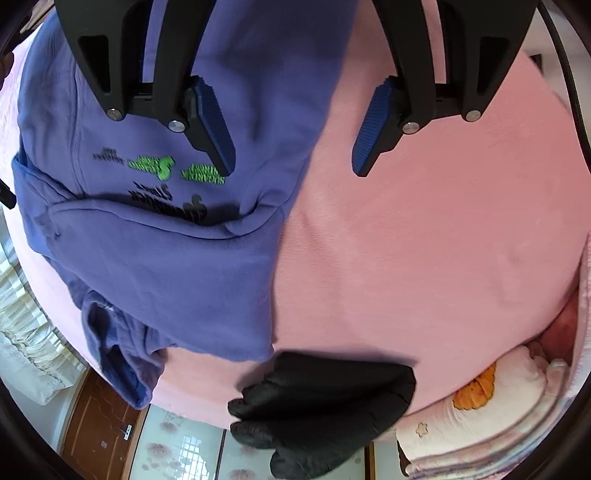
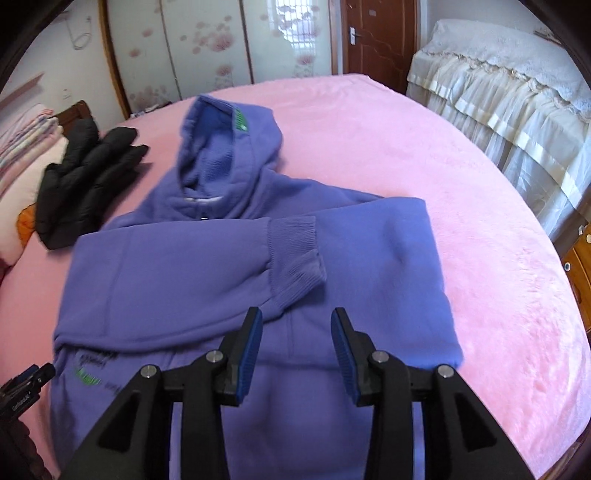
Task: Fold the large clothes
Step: 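Lay the sleeve on the hoodie front and open the left gripper, then move both grippers to the hoodie hem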
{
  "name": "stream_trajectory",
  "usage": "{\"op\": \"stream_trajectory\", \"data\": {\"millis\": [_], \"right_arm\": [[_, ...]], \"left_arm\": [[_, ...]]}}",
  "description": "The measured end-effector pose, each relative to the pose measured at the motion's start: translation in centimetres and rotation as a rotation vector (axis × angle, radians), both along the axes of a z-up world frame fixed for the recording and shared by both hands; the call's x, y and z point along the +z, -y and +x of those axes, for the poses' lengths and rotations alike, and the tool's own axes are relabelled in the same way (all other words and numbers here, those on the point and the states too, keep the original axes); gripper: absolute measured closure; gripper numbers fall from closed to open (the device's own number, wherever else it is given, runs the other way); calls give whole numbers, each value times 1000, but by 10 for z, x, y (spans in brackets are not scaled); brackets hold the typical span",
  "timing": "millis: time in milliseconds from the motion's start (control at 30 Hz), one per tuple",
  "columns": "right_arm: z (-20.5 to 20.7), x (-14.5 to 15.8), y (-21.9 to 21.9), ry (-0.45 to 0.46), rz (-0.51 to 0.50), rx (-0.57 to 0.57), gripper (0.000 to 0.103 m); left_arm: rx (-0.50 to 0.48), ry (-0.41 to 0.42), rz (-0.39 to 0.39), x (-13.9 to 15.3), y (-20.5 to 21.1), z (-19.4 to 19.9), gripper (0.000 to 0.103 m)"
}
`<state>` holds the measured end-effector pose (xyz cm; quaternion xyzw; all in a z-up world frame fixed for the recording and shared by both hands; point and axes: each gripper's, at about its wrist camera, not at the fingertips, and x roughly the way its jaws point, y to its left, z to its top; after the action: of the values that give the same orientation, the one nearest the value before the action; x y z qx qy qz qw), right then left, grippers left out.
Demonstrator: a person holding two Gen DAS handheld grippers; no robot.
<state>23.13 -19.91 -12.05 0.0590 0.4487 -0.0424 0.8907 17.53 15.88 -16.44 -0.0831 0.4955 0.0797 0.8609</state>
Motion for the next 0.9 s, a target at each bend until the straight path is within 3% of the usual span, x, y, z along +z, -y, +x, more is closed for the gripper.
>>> {"op": "stream_trajectory", "data": {"millis": [200, 567, 733, 900], "right_arm": [[-38, 26, -13, 46, -3, 60, 64], [-84, 80, -30, 131, 56, 133, 64], [-110, 108, -39, 197, 71, 168, 64], [-135, 126, -45, 240, 73, 184, 64]], "left_arm": [[19, 61, 7, 42, -2, -31, 33], [-57, 287, 22, 143, 33, -84, 18], [-118, 359, 63, 171, 50, -111, 15], [-152, 379, 80, 183, 59, -134, 15]]}}
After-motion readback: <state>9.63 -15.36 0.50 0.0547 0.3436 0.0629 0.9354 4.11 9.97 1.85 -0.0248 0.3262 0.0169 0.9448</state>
